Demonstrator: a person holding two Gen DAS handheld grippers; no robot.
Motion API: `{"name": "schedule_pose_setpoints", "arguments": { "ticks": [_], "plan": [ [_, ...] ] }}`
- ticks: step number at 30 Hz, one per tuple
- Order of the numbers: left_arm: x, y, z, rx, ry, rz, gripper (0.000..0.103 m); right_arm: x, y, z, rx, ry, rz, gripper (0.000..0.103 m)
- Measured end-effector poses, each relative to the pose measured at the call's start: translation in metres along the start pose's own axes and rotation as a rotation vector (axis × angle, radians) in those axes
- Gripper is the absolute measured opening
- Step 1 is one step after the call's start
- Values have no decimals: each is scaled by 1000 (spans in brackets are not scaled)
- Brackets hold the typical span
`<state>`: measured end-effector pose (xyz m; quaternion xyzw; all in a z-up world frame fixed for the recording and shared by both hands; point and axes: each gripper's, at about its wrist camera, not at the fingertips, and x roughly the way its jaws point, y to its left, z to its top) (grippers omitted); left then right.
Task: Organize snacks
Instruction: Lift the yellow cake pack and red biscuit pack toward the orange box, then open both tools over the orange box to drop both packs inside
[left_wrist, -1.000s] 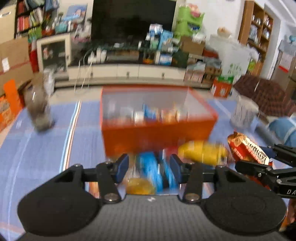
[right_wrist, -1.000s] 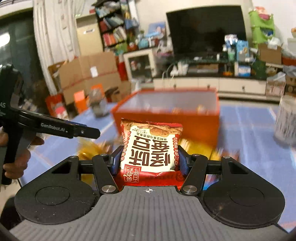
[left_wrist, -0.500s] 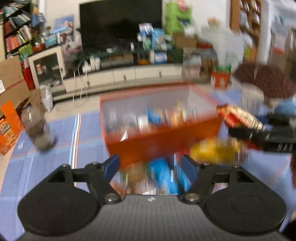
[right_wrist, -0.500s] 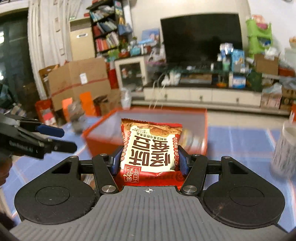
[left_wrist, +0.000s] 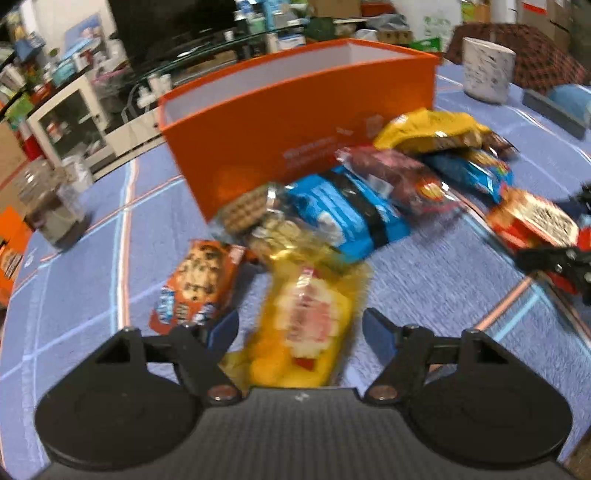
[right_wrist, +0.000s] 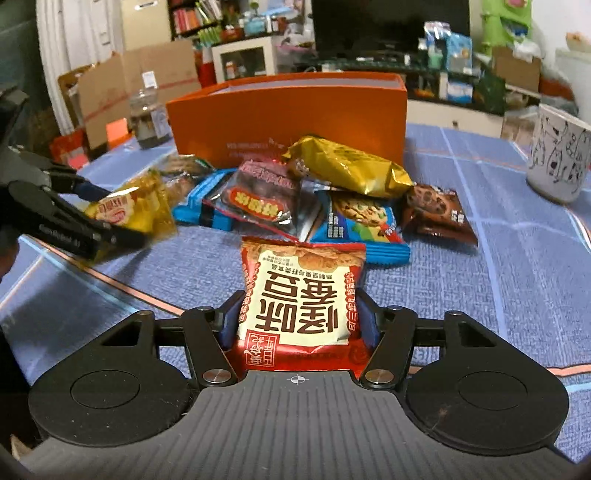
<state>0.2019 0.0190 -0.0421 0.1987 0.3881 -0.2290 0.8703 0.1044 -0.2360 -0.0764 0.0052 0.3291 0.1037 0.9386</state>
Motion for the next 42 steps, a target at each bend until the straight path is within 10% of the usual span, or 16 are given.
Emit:
{"name": "schedule_pose_setpoints", "arguments": {
  "ticks": [2,4,14,18,25,30,42],
  "plan": [
    [-1,-3,-3,-3,-18,4,75,2,3,1,-25,-5,-8,65],
    [1,0,-2,-36,-17,-6,75,9,9,2,-56,31,-14,97],
    [9,14,-1,-147,14,-47,78,12,12,2,-57,52,-45,97],
    [3,21,0,-237,26,-90,41,3,6,6,-19,30,-40,48],
    [-54,31,11,-337,-60,-204,40,-44,5,23,91,-69,83,47],
    [-67,52,77,-355,-167,-182,40,-54,-1,87,73,-187,97,47],
    [59,75,208,-320,-105,-116,40,95,-44,219,-86,-76,-20,48]
  ]
}}
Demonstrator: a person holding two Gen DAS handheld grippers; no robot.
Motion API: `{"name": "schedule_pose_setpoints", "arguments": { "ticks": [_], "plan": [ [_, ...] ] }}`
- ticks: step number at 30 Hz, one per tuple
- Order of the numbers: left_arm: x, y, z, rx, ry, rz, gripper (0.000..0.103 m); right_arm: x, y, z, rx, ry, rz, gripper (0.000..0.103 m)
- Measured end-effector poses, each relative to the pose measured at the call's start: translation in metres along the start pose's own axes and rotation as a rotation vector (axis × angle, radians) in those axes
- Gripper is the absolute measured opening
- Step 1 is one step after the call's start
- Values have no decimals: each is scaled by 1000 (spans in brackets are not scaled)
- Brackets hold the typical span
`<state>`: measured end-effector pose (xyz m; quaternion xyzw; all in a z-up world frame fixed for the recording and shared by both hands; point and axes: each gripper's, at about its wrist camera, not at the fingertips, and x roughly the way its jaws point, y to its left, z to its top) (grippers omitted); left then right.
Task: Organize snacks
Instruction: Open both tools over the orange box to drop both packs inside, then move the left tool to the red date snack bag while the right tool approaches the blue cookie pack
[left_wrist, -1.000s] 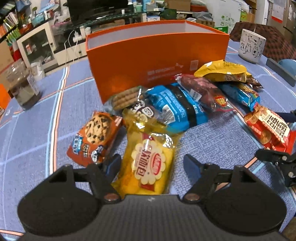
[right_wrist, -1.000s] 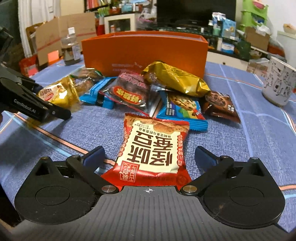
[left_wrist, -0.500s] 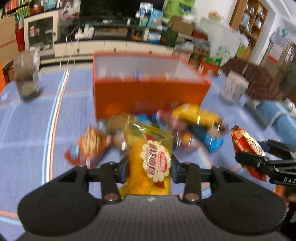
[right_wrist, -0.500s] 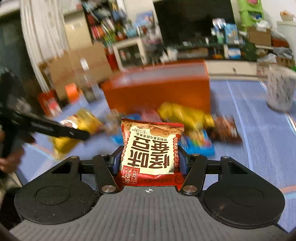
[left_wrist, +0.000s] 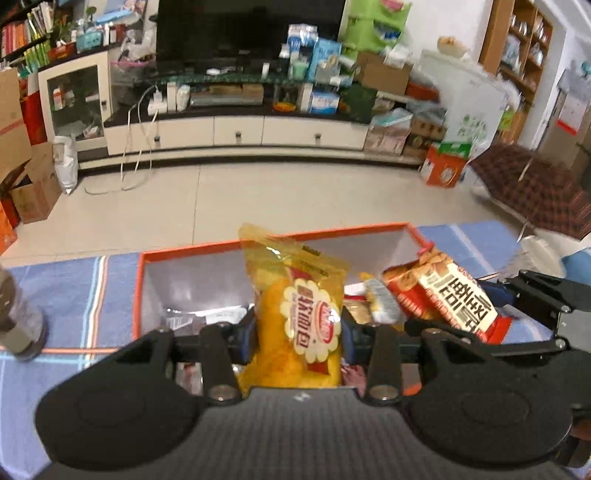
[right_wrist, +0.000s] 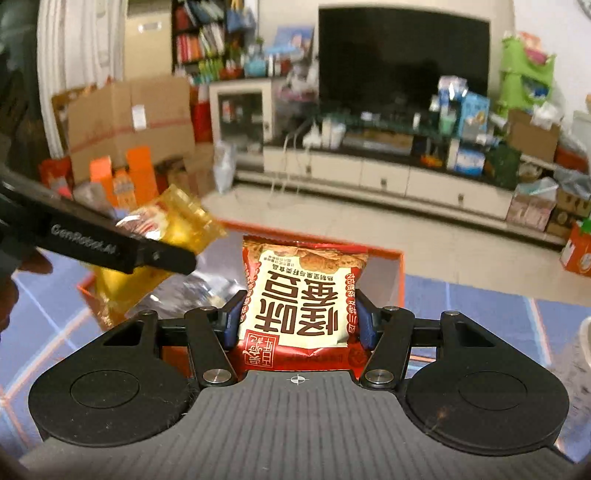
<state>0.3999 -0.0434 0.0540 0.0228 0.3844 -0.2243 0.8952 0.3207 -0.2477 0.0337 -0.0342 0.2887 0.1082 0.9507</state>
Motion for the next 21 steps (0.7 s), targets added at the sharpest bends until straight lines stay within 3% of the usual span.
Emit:
{"name": "schedule_pose_setpoints", "arguments": {
  "ticks": [2,4,5,8,10,12,15,18,21],
  "plan": [
    [18,2,-3,28,16,18,44,19,-3,-3,9,31,10,49],
    [24,2,-4,46,11,53,68,28,-8,-5,34,32,25,52],
    [20,2,-6,51,-14,73,70,25,-9,-3,44,12,26,52],
    [-8,1,-20,58,-80,46,70,-7,-14,-2,85,-85,45,61],
    [-31,-3,-35,65,-115,23,70,-38,-13,-10,116,-140,54,75],
    [-52,-10,-56,78,-134,11,70,-66,-11,-29,153,-166,50,77],
    [-66,-18,-93,58,-117,-15,70,-94,-4,-72,216,-137,50,77],
    [-63,-29,-124,18,-50,-94,70,-111,0,-123,322,-99,35,77],
    [-49,-44,-133,22,-6,-138,70,-104,1,-152,347,-55,31,76]
  ]
}}
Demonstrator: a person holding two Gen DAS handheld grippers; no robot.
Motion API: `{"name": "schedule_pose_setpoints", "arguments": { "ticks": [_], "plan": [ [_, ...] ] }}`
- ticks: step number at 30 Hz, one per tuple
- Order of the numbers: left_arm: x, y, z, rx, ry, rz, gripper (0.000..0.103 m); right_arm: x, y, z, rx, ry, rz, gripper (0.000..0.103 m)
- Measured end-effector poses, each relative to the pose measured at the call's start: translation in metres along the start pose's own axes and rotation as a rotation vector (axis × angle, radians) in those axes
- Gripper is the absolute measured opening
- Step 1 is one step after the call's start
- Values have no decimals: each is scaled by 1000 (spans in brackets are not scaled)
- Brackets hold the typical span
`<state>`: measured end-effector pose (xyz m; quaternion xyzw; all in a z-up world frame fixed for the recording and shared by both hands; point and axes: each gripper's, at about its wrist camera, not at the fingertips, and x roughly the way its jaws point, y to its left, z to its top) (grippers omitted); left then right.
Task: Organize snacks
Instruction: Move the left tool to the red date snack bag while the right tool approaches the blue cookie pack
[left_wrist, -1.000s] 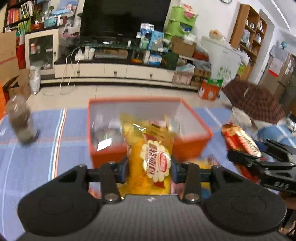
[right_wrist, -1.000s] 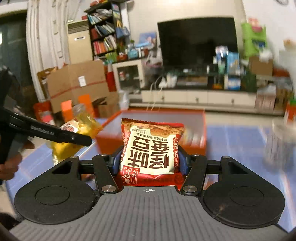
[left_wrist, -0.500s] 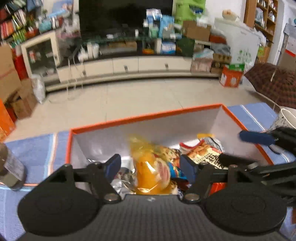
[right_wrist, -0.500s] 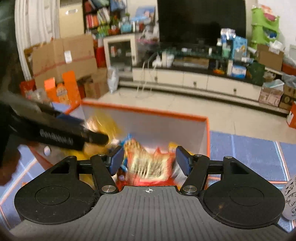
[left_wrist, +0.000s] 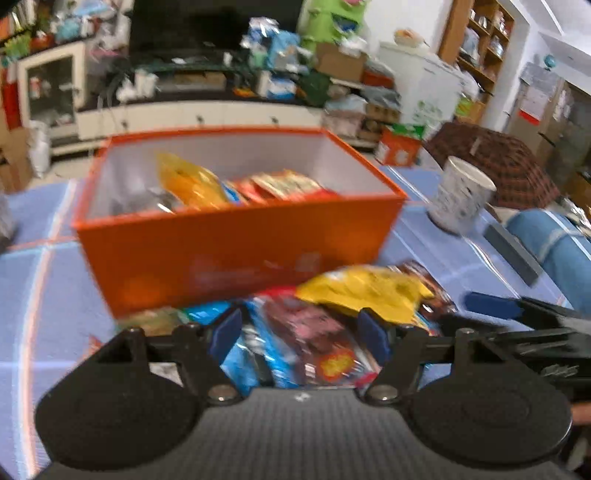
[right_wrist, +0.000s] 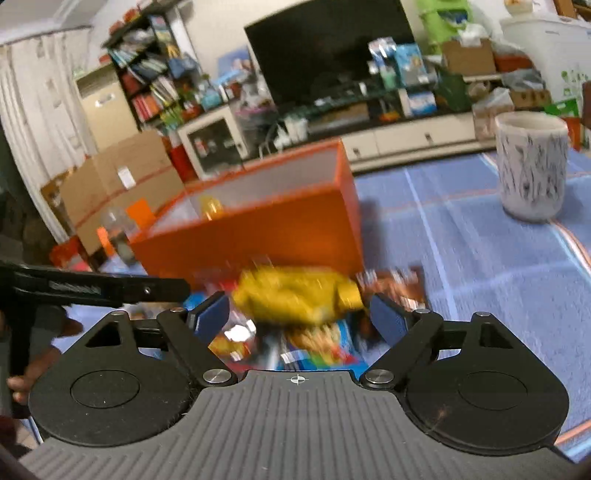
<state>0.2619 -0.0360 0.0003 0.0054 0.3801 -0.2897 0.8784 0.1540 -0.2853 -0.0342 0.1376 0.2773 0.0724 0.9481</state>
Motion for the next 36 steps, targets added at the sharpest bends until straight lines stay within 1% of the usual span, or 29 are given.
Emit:
{"name": "schedule_pose_setpoints", "arguments": {
  "ticks": [1,2,4,7,10,11,13,14,15,16,17,18,22,24,25,27,29,31,32,33,34,36],
  "plan": [
    [7,-3,2,-2,14,-4,70,7,1,-1,-32,23,-9,72],
    [14,-6,7,-4,23,-19,70,13,1,-1,-47,36,-17,72],
    [25,-6,18,-17,30,-50,70,20,-1,-1,-33,31,-5,73],
    [44,-1,34,-65,55,-109,70,33,4,3,-80,25,-28,74],
    [55,8,36,-122,87,-139,70,49,12,9,-143,40,-57,74],
    [58,13,36,-147,92,-162,70,51,14,9,-155,42,-57,74],
    [65,19,35,-189,117,-254,65,54,17,8,-158,50,-8,81],
    [67,20,33,-193,129,-252,63,53,19,6,-167,44,13,81],
    [66,15,30,-156,127,-199,63,52,24,5,-186,49,33,81],
    [65,8,27,-111,119,-162,63,51,28,4,-210,51,46,81],
    [62,2,24,-81,109,-142,63,48,31,4,-227,42,63,80],
    [59,-3,21,-64,107,-137,59,46,34,3,-239,37,79,79],
    [49,-22,6,2,100,-115,58,41,46,-7,-278,70,127,79],
    [46,-31,-4,37,97,-106,57,37,53,-12,-300,72,146,78],
    [46,-34,-6,50,101,-96,57,33,58,-14,-328,69,137,78],
    [44,-36,-7,78,100,-72,57,22,62,-16,-392,32,101,78],
    [42,-35,-4,82,104,-60,57,17,57,-13,-409,13,64,79],
    [45,-28,6,43,108,-61,59,20,52,-4,-414,9,22,82],
    [48,-24,10,17,113,-75,62,23,50,0,-422,8,10,83],
    [52,-20,14,-7,120,-94,67,28,47,5,-419,12,-4,84],
    [56,-17,18,-26,130,-109,69,35,44,10,-404,23,-6,84],
    [65,-13,23,-49,154,-107,70,50,36,16,-365,51,-10,84]
  ]
}}
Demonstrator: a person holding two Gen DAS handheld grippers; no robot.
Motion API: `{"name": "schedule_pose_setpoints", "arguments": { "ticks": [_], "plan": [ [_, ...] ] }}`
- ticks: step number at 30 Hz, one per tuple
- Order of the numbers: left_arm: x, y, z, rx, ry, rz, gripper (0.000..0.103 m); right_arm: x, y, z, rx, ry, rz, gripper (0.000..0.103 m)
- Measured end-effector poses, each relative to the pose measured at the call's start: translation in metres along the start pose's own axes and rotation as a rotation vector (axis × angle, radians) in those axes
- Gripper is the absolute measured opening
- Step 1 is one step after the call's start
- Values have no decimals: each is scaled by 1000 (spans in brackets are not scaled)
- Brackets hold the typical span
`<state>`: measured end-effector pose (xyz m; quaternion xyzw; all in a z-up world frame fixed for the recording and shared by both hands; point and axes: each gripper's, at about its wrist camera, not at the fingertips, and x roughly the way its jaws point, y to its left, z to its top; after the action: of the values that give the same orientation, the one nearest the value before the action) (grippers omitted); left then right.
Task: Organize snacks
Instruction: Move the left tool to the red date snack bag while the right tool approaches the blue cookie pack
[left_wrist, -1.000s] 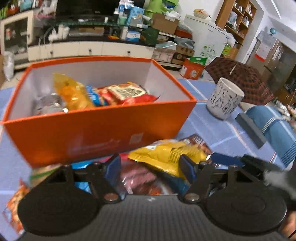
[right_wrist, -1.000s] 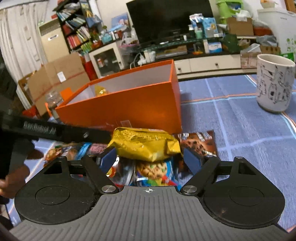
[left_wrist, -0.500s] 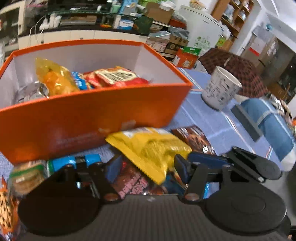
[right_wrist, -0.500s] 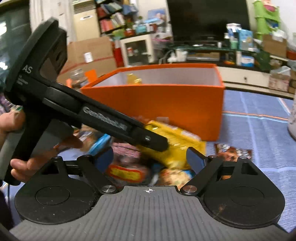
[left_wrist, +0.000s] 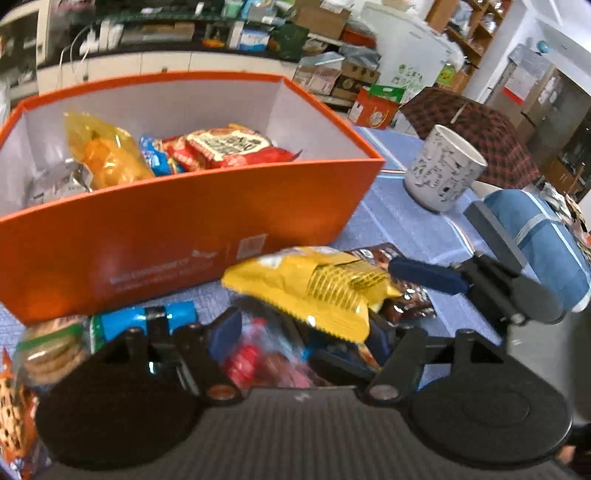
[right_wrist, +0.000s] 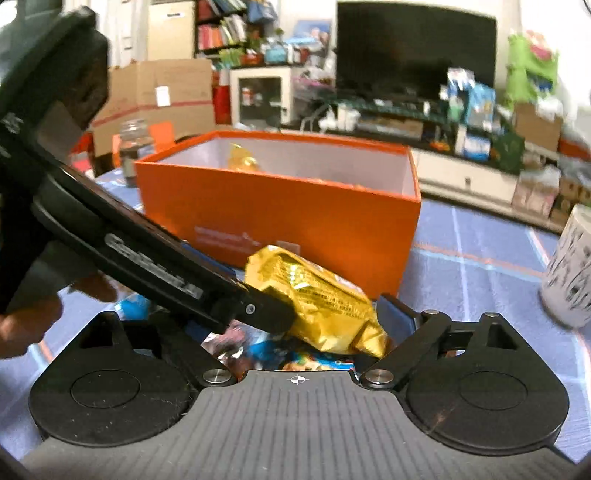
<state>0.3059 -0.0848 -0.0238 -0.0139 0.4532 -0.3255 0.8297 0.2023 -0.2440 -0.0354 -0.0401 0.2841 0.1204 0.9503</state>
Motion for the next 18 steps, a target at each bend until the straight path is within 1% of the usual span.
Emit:
{"name": "schedule_pose_setpoints", "arguments": {
  "ticks": [1,3,4,6,7,8,10,11,12,15,18],
  "plan": [
    [2,1,1,-6,2,-2,69,8,-2,1,7,14,-7,84],
    [4,1,2,-1,8,-12,70,23,-4,2,25,37,11,85],
    [6,1,2,2,10,-13,70,30,-6,2,58,56,27,91],
    [10,0,1,-3,7,-20,69,37,-6,2,96,55,45,97],
    [11,1,1,-7,3,-17,69,38,-3,3,89,56,45,97],
    [11,2,0,-4,0,-19,69,37,0,3,72,57,65,96],
    [6,3,-6,20,-7,-4,65,29,9,0,42,36,131,93],
    [4,3,-8,31,-7,-6,61,24,13,-1,12,27,140,92],
    [1,3,-11,31,-3,-3,61,21,18,-3,-18,28,155,93],
    [-10,-3,-26,58,1,1,60,9,36,-9,-69,58,178,92],
    [-22,-14,-47,93,8,12,59,-4,48,-17,-81,77,230,92]
  ]
}}
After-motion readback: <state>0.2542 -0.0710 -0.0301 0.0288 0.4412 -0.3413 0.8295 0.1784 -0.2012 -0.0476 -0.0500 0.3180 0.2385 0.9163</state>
